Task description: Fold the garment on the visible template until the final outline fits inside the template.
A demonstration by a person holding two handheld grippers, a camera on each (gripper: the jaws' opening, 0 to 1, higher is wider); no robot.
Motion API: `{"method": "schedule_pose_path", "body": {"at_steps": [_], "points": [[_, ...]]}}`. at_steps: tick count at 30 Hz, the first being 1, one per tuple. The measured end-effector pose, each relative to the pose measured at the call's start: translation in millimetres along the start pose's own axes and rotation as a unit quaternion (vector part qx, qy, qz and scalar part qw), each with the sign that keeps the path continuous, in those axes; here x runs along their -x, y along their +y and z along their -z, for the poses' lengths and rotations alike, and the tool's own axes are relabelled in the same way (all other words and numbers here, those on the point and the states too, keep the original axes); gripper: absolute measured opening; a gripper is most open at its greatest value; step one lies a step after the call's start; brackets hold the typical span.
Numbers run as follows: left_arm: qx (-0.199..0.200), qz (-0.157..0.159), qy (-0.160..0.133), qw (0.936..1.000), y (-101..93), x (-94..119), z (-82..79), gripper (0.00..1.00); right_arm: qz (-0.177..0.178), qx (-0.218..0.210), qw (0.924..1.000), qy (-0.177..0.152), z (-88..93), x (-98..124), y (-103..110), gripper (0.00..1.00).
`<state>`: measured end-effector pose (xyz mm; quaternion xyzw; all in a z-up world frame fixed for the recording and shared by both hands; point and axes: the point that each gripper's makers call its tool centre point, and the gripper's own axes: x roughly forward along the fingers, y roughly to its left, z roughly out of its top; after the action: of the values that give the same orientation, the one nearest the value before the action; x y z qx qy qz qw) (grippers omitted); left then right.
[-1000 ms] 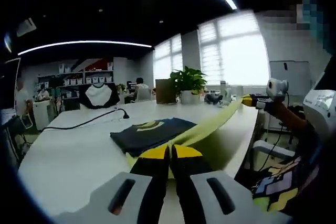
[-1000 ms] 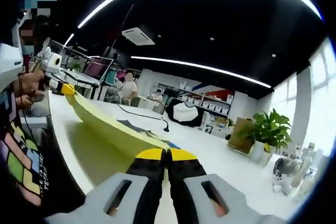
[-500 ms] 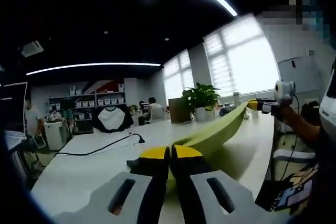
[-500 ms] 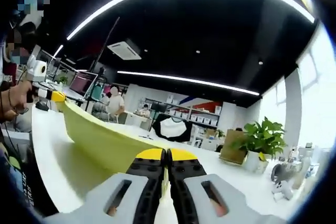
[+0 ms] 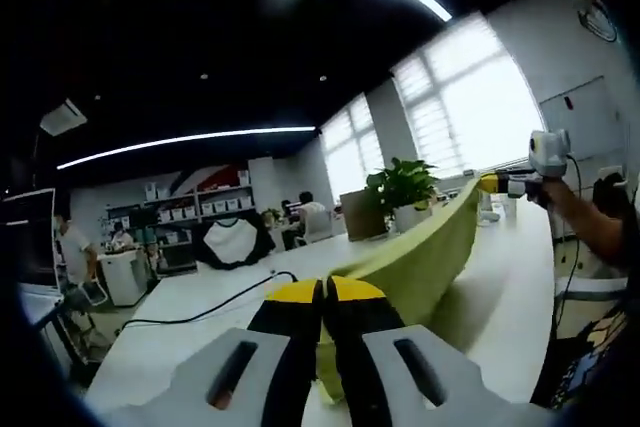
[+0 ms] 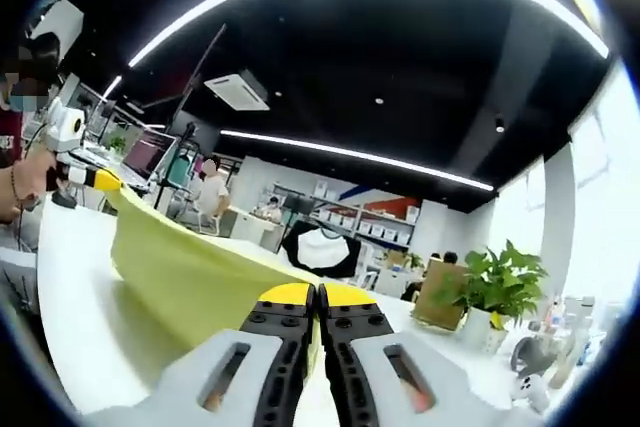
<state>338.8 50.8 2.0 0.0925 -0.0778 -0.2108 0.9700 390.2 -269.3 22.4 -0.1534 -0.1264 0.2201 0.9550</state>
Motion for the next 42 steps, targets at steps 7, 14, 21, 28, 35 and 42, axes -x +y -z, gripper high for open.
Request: {"method": "schedule_pose_path", "body": {"at_steps": [7, 14, 21, 28, 35, 42], "points": [[-0.007, 0.012, -0.009, 0.9999, 18.2, -30.0, -10.5, 0.03, 0.001, -0.045, 0.9986, 0.028, 1.8, -31.0, -17.1, 0.0], [-0.036, 0.019, 0.01, 0.9991, 35.5, -59.3, -12.9, 0.03, -0.005, -0.037, 0.9982, 0.046, 4.0, -52.2, -22.2, 0.0], [-0.06, 0.025, 0.02, 0.9977, 45.6, -88.1, -10.1, 0.03, -0.004, -0.04, 0.9967, 0.07, 19.1, -68.6, -31.8, 0.0], [-0.069, 0.033, 0.042, 0.9962, 56.6, -117.7, 3.4, 0.03, -0.01, -0.045, 0.9936, 0.103, 40.9, -88.7, -40.0, 0.0], [-0.075, 0.041, 0.075, 0.9935, 67.0, -146.4, 25.4, 0.03, -0.013, -0.034, 0.9896, 0.139, 65.1, -107.8, -44.9, 0.0], [-0.06, 0.048, 0.109, 0.991, 76.1, -169.1, 55.1, 0.03, -0.02, -0.044, 0.9831, 0.176, 98.6, -124.9, -45.7, 0.0]]}}
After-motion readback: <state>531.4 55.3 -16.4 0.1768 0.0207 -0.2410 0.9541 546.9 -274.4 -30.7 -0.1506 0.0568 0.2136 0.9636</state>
